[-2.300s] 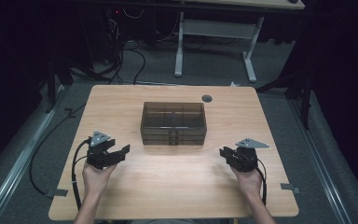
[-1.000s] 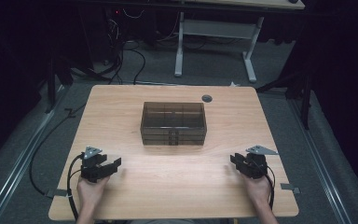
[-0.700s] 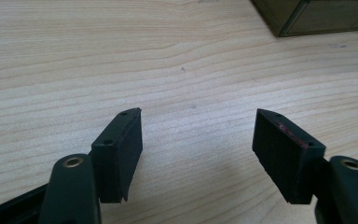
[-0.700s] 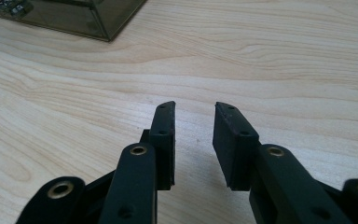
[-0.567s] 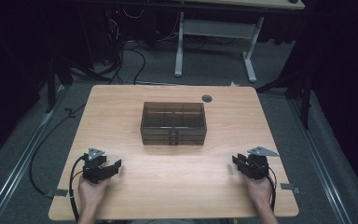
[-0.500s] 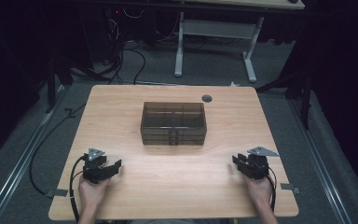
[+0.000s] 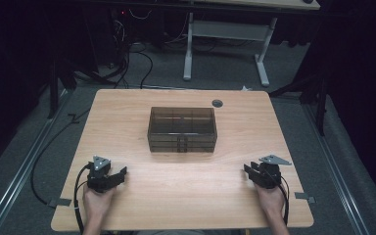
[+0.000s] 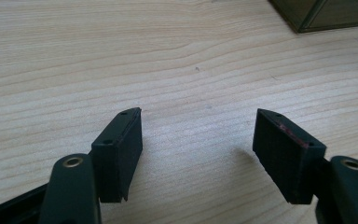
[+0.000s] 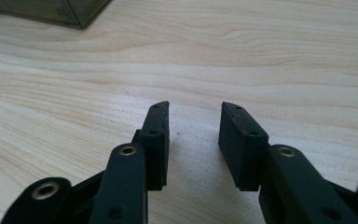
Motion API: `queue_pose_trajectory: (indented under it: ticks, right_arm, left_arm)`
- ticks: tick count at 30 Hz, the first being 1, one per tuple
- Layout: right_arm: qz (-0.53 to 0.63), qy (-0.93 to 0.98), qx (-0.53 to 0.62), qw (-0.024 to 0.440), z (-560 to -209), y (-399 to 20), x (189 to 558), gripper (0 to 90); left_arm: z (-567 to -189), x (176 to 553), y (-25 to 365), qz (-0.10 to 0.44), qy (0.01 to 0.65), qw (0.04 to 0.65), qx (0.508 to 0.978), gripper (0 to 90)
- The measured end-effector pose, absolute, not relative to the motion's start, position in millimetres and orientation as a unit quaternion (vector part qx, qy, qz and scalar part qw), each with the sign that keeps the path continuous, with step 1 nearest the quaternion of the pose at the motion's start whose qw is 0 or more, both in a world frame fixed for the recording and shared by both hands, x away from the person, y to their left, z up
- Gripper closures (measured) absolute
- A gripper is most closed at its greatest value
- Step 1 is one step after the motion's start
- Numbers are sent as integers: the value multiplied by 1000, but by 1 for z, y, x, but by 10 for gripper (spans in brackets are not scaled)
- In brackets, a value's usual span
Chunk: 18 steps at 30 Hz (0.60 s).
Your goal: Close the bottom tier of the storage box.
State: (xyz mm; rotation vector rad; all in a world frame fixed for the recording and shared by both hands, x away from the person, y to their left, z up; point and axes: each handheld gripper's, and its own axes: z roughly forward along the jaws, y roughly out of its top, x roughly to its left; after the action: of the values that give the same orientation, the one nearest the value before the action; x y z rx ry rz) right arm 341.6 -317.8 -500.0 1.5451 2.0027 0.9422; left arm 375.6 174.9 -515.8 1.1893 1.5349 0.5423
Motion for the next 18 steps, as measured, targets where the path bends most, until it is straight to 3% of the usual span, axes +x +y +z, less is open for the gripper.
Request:
queue_pose_trajectory:
  ticks: [4, 10, 11, 18]
  right_arm:
    - [341, 724, 556, 224, -501, -317, 341, 614]
    - [320, 742, 536, 244, -501, -308, 340, 510]
    - [320, 741, 538, 241, -501, -307, 342, 461]
    - [318, 742, 538, 243, -502, -305, 342, 453]
  left_arm:
    - [-516, 376, 175, 229, 646, 534, 494, 330]
    - [-518, 376, 172, 243, 640, 524, 506, 317]
    - [-518, 376, 171, 247, 638, 521, 510, 317]
    - [-519, 376, 169, 253, 637, 519, 510, 309]
